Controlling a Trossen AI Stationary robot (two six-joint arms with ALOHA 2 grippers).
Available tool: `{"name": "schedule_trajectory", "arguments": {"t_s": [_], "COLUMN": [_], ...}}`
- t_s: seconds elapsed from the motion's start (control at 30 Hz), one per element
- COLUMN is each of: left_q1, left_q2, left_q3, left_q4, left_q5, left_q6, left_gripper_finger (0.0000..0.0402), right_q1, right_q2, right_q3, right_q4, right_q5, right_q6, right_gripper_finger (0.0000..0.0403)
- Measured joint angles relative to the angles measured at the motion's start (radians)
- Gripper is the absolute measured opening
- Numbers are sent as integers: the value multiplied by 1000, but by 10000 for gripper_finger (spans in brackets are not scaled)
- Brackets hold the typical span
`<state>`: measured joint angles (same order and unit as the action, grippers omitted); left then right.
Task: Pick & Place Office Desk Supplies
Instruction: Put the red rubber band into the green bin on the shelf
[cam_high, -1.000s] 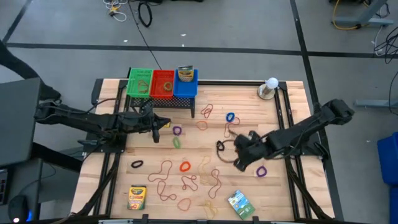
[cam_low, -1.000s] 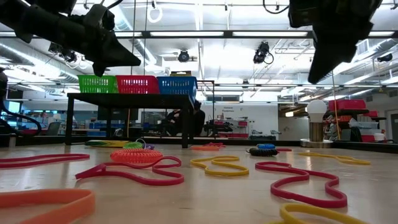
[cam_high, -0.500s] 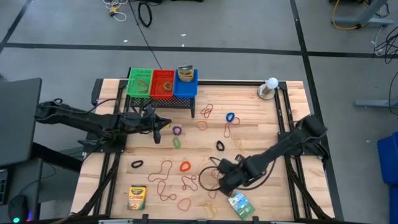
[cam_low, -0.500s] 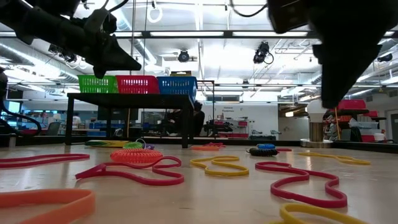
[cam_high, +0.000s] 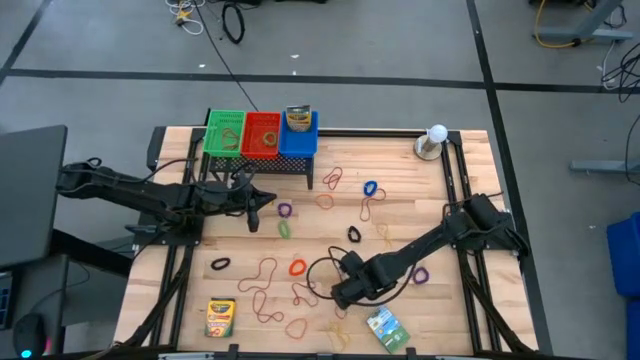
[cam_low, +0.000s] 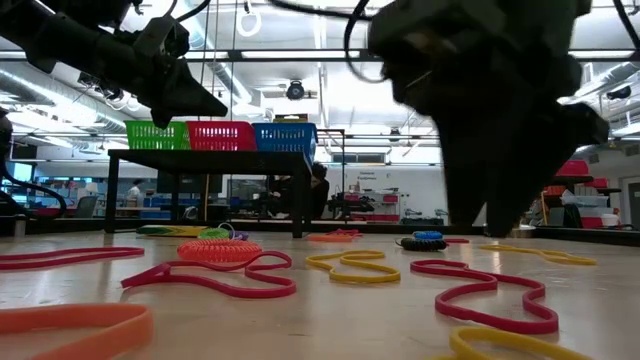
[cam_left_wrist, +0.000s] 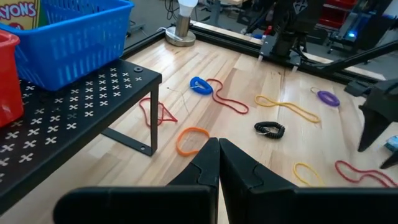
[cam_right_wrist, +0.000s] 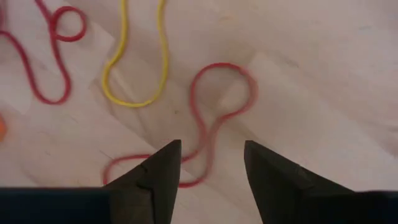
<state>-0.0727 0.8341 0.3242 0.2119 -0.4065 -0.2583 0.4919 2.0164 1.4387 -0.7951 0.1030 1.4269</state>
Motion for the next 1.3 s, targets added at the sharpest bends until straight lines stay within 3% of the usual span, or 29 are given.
{"name": "schedule_trajectory", "arguments": {"t_s": [0.43, 0.77, 1.03, 1.3], "left_q1": [0, 3, 3, 2], "left_q2": [1, 1, 1, 1], "left_q3": [0, 0, 0, 0], "left_q4": [-6, -7, -6, -6], "left_q5": [0, 0, -3, -3], "left_q6": [19, -6, -15, -15], "left_gripper_finger": [8, 8, 7, 7], "right_q1": [-21, -36, -40, -41], "right_q2": [63, 64, 70, 69], "right_q3": [3, 0, 24, 80], "right_q4": [16, 15, 39, 18], "right_q5": [-87, -104, -64, -25], "right_q6": [96, 103, 84, 73], "right_gripper_finger": [178, 70, 10, 3]}}
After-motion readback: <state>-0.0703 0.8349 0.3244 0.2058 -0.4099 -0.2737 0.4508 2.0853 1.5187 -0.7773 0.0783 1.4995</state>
